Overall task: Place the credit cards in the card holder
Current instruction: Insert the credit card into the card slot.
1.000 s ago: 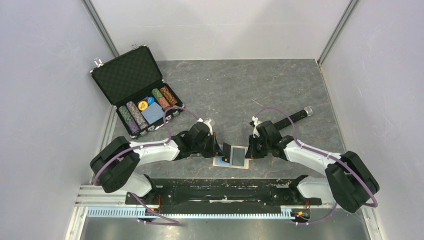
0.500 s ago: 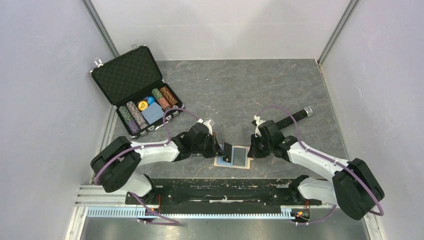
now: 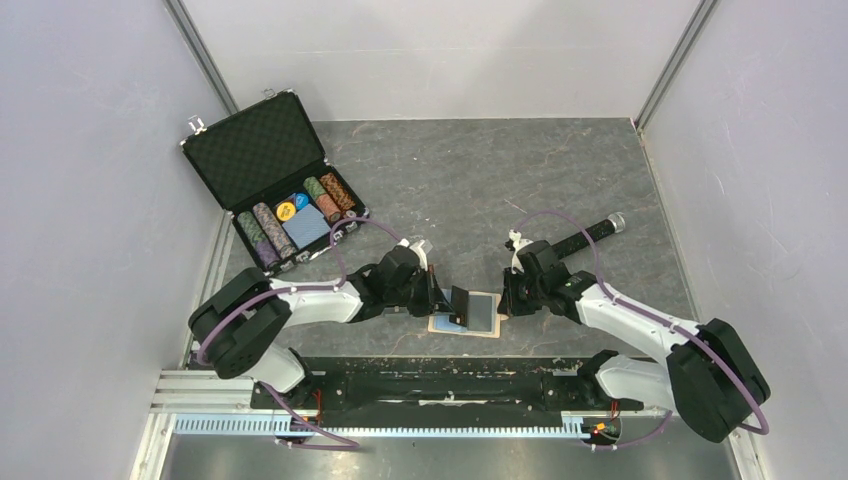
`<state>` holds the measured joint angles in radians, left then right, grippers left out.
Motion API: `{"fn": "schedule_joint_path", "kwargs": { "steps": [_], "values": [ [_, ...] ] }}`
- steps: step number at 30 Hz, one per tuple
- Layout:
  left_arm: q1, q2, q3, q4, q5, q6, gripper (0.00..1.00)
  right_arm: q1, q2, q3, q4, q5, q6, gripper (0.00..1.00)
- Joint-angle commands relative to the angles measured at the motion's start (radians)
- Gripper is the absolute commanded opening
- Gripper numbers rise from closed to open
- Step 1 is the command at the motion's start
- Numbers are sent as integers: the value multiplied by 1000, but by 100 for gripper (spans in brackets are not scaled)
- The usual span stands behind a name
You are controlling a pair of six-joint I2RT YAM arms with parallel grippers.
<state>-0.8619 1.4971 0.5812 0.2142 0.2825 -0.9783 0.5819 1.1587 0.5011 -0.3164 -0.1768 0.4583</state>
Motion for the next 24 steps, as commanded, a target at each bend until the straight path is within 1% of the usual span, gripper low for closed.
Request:
{"fn": "schedule_joint_path", "kwargs": {
  "steps": [1, 8, 20, 24],
  "values": [
    [-6, 26, -10, 74, 23, -33, 2, -7, 10, -2, 3, 28, -14, 0],
    [-6, 39, -24, 103, 28, -47, 2, -14, 13, -21, -2, 35, -16, 0],
    [-6, -65, -68, 98, -25, -93, 2, -19, 26, -39, -8, 49, -25, 0],
    [-6, -69, -73, 117, -27, -96, 2, -19, 26, -39, -8, 45, -24, 0]
  ]
}}
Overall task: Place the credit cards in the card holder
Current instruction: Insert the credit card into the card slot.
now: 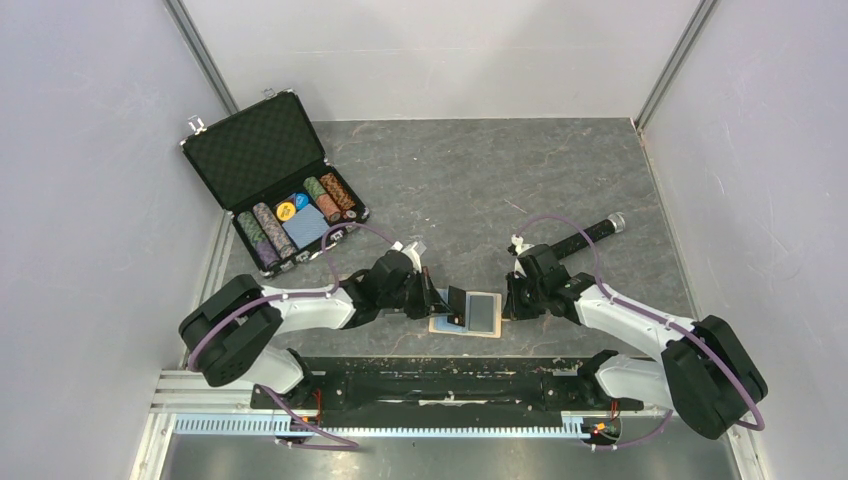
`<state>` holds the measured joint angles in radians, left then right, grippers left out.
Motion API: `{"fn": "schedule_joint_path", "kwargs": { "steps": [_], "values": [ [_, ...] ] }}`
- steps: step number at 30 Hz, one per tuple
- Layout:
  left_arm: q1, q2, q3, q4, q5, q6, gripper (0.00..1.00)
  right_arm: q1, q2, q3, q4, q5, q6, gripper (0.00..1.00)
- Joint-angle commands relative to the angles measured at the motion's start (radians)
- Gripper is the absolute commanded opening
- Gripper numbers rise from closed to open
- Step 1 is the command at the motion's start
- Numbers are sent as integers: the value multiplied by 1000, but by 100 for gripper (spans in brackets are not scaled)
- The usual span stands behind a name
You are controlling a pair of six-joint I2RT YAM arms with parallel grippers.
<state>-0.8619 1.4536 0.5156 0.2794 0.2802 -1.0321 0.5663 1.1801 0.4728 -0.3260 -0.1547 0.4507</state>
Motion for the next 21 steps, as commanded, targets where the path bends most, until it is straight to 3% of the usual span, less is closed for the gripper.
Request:
{"fn": "schedule_joint_path", "kwargs": {
  "steps": [1, 14, 21],
  "values": [
    [-6, -19, -5, 57, -22, -42, 2, -3, 4, -11, 2, 24, -18, 0],
    [-12, 93, -13, 177, -6, -47, 2, -3, 7, -13, 5, 18, -18, 0],
    [-12, 38, -35, 188, -33, -64, 2, -4, 15, -14, 9, 17, -21, 0]
  ]
}}
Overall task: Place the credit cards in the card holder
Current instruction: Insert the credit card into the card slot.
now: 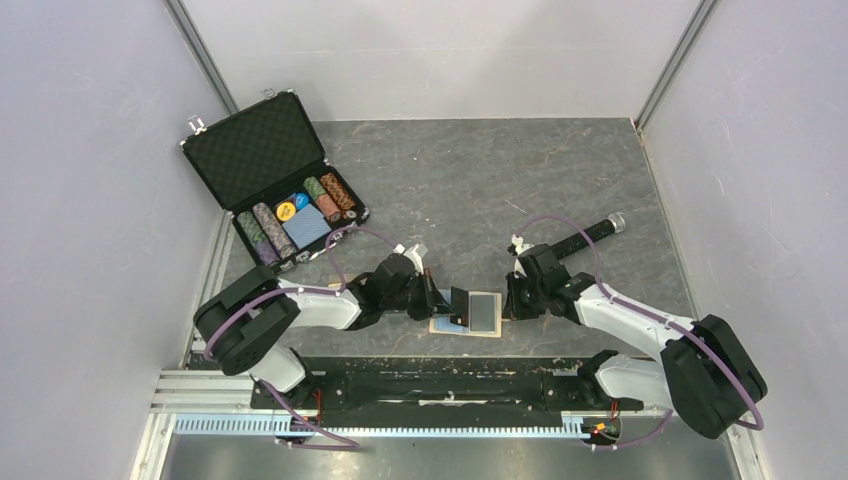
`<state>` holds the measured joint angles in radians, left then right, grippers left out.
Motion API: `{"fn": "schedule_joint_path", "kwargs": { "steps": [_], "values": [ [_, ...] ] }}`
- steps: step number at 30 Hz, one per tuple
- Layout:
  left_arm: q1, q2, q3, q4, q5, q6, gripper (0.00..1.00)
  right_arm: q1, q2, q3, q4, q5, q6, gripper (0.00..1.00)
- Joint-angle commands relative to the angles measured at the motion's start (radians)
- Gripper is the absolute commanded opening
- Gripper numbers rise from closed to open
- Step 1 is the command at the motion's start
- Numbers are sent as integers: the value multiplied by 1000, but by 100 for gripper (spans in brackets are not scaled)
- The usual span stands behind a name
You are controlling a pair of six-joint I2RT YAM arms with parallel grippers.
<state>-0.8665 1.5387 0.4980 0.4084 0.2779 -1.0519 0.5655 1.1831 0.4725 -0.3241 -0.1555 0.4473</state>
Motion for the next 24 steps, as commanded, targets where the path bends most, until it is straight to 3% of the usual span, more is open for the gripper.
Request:
{"fn": "schedule_joint_path", "kwargs": {
  "steps": [1, 8, 24],
  "values": [
    [-8, -62, -21, 55, -38, -48, 2, -3, 13, -14, 7, 18, -18, 0],
    [-7, -108, -35, 51, -58, -62, 2, -2, 19, -12, 7, 19, -20, 0],
    [-12, -29, -25, 100, -48, -83, 2, -3, 23, -20, 13, 13, -24, 0]
  ]
}}
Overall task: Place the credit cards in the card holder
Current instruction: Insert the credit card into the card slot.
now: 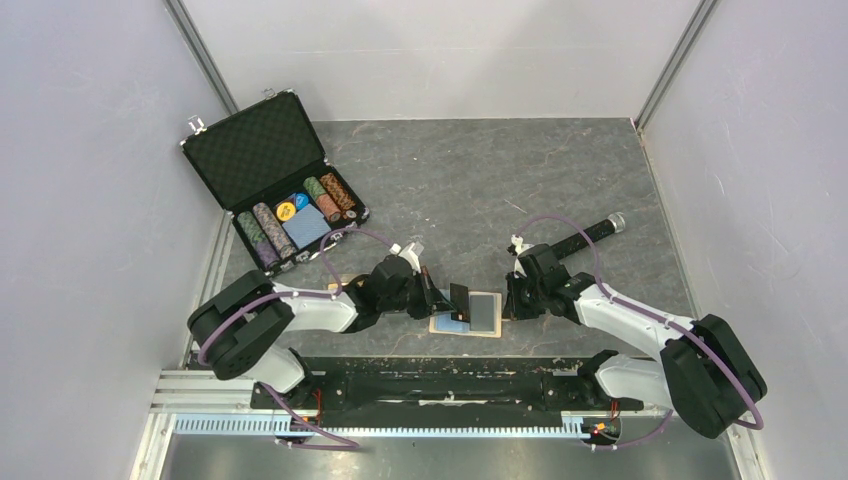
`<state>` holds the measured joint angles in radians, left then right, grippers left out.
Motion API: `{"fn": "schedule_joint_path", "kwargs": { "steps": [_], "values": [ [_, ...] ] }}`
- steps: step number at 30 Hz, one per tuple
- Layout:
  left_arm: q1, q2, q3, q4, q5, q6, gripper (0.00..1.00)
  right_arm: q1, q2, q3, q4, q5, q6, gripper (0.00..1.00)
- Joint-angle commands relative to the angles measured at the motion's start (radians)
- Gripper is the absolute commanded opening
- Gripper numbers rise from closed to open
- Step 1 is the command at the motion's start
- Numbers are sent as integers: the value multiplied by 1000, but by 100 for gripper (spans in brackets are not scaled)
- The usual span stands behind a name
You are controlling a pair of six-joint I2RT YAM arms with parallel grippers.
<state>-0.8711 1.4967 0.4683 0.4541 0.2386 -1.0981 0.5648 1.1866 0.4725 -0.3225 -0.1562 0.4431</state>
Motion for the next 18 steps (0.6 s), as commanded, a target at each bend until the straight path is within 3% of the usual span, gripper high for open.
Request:
{"fn": "schedule_joint_path", "kwargs": {
  "steps": [1, 18],
  "values": [
    [-9, 16, 4, 55, -10, -36, 2, -2, 19, -20, 11, 15, -19, 0],
    [-49, 49, 4, 59, -24, -61, 2, -2, 18, -23, 12, 12, -21, 0]
  ]
}}
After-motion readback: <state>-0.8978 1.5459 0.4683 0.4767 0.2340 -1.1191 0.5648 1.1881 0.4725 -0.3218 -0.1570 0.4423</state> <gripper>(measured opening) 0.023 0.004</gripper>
